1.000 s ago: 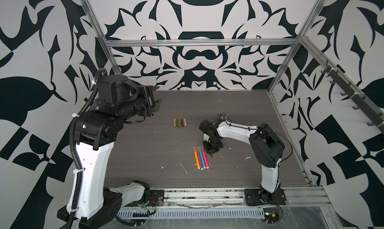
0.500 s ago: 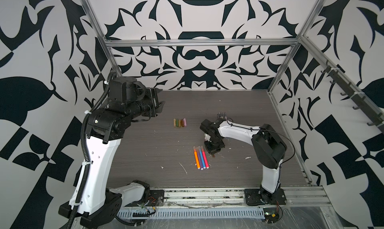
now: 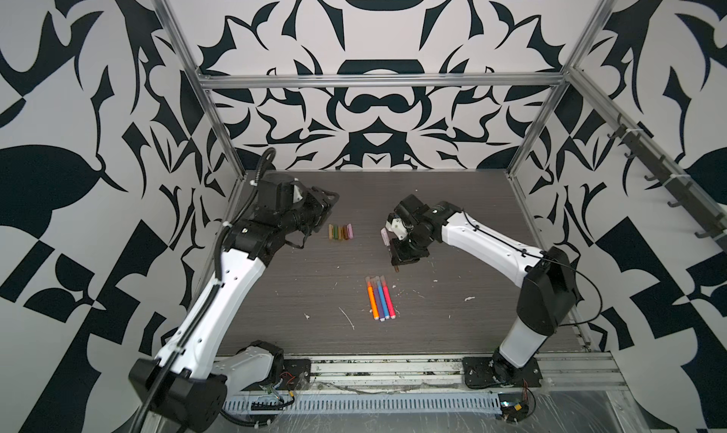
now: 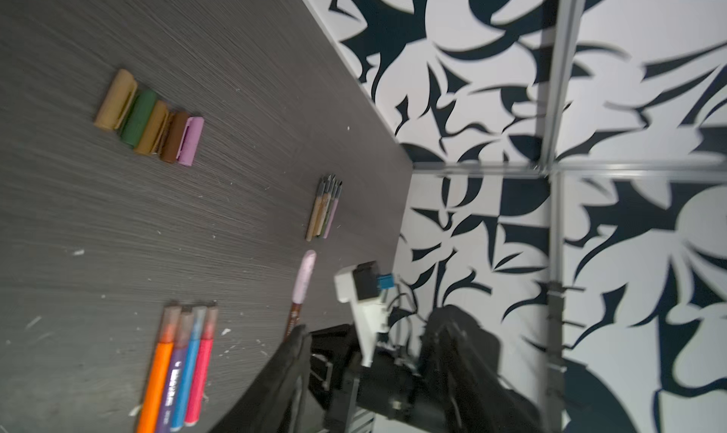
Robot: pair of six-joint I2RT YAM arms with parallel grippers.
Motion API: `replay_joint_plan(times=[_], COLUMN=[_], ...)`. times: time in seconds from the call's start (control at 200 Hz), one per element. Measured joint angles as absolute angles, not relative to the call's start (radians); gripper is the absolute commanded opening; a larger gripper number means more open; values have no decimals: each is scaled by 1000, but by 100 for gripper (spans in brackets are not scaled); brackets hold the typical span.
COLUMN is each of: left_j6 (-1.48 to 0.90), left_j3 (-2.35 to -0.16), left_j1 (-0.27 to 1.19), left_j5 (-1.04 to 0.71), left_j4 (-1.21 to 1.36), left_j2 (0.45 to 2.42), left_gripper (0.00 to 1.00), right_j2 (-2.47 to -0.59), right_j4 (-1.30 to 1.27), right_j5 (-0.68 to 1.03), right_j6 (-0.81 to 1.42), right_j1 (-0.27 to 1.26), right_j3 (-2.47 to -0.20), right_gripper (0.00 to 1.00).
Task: Open the pen caps
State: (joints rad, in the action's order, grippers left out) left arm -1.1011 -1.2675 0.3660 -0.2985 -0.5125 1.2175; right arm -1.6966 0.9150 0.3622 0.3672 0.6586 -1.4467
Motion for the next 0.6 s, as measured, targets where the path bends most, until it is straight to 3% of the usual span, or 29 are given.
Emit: replay_joint_plan(times=[0.28, 0.6], left_j6=[-929, -832], left_j3=[-1320, -1479], left_j1=[401, 550], left_j5=[-473, -467], left_j4=[-488, -522], left_j2=[1433, 1561], left_gripper=[51, 47], right_j2=[-1549, -1517], right_j4=[908, 831], right_j5=[594, 766], right_j6=[363, 448], right_j1=[621, 538], right_j3=[-1383, -1342], right_gripper=[0, 0])
